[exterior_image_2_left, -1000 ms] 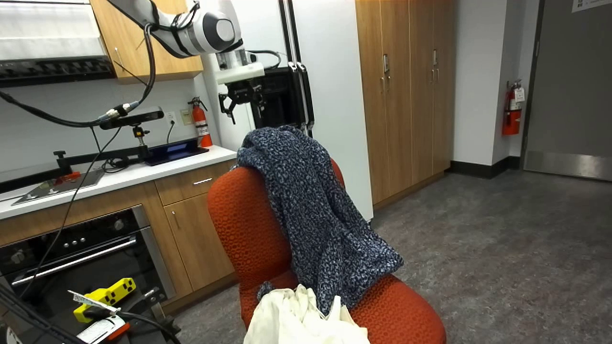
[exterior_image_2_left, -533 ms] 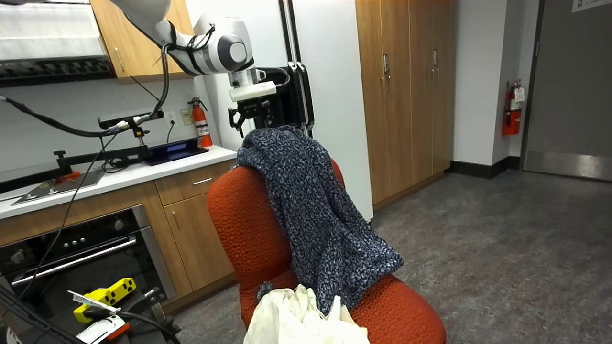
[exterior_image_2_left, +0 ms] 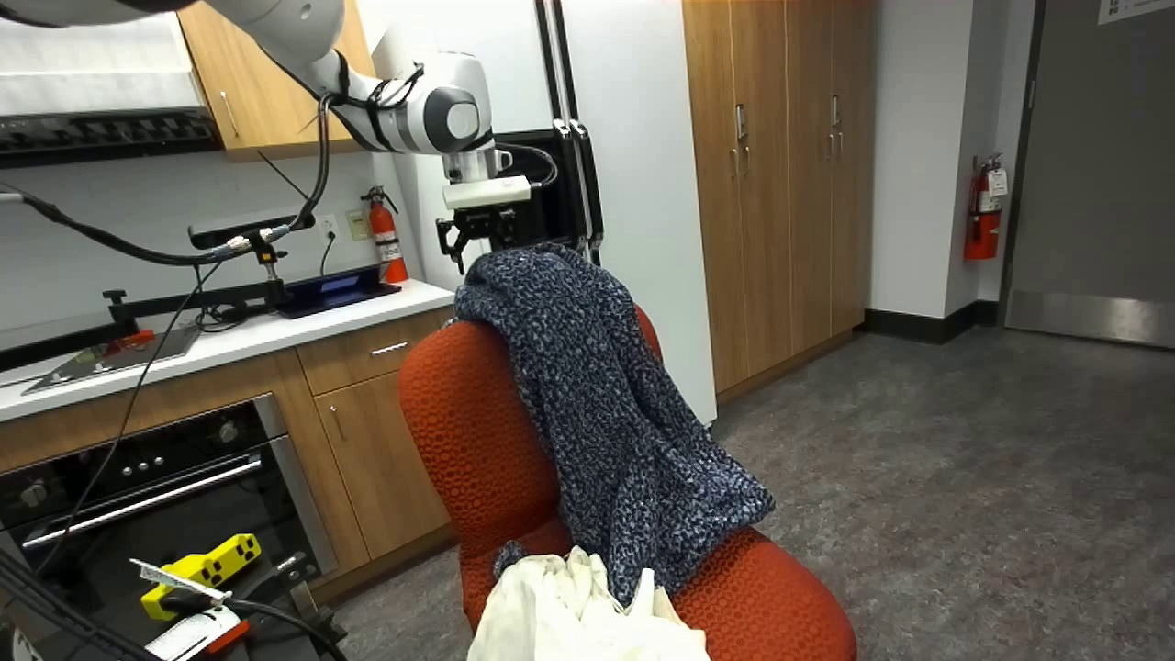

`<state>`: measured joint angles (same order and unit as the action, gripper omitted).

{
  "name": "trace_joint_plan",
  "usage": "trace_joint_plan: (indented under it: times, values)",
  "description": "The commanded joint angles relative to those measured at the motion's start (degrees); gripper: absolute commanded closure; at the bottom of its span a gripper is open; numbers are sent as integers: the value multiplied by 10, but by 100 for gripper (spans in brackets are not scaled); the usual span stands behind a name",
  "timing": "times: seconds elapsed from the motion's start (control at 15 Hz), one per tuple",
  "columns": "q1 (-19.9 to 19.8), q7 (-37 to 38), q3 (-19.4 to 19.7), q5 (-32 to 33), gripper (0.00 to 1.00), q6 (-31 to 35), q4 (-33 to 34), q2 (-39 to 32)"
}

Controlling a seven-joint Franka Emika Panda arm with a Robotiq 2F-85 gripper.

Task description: Pick up the cloth from the chair back and put it on the sitting base of the chair.

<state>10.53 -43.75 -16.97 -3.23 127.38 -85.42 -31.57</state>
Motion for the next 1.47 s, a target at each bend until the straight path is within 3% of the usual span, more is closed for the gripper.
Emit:
trace_joint_plan:
  times: [0.0, 0.47, 0.8, 0.87, 1.0, 1.4]
  values:
    - [-34, -38, -26, -63, 44, -2, 24, -9]
    - [-56, -58, -24, -119, 98, 9, 28, 1]
    - [-52, -64, -24, -115, 100, 5, 23, 4]
    - [-52, -65, -27, -117, 74, -3, 24, 3]
    - [-51, -67, -28, -114, 68, -8, 22, 4]
    - [-46, -66, -29, -110, 22, -8, 8, 2]
